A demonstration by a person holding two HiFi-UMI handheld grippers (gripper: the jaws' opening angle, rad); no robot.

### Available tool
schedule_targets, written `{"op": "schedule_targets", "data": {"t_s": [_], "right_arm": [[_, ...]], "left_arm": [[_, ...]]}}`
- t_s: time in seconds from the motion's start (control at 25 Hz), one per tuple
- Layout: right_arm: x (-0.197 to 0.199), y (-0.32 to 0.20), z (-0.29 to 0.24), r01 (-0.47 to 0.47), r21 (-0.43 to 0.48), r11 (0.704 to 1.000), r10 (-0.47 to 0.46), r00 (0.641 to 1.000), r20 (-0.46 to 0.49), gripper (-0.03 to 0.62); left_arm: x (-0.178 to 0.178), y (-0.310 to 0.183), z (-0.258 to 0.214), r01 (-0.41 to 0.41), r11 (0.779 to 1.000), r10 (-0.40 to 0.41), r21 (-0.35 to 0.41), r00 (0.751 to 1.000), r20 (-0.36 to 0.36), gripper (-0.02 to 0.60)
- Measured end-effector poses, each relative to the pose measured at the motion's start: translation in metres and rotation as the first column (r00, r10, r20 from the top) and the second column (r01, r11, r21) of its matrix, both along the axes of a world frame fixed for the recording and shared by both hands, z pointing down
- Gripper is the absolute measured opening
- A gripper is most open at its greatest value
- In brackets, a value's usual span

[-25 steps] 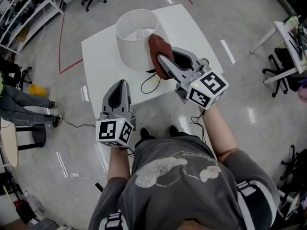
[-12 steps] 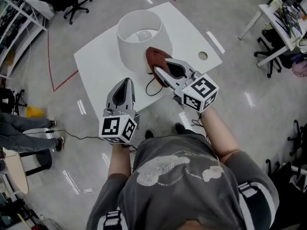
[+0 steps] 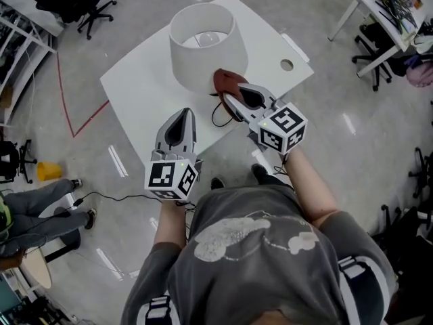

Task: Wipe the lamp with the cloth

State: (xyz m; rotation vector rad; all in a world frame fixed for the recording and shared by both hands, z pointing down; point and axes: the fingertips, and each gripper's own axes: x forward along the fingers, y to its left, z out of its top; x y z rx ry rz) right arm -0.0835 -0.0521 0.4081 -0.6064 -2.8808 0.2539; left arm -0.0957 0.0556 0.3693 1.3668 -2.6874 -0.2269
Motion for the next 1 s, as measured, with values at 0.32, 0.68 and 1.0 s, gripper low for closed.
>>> {"op": "schedule_targets", "data": {"t_s": [0.32,0.68,1.0], "right_arm": [[0.006,0.008,0.039,-0.087,-0.021,0.996,0.085,0.993,-0.084,0.086],[0.019,0.025,0.069,-0.182,-0.041,0.983,0.173,0.973,-0.155,0.086],[0.028,0.038,0.046,-0.113,-0.062,0.992,0.106,0.988,-0.113,0.086]], "left_arm": [[0.001,0.013,0.028,-0.068,0.997,0.066,-0.025,0.996,-0.061,0.008],[0.004,0.037,0.056,-0.119,0.992,0.112,-0.045,0.986,-0.121,0.008],[0.006,0.033,0.051,-0.081,0.995,0.075,-0.060,0.991,-0.110,0.008]]}}
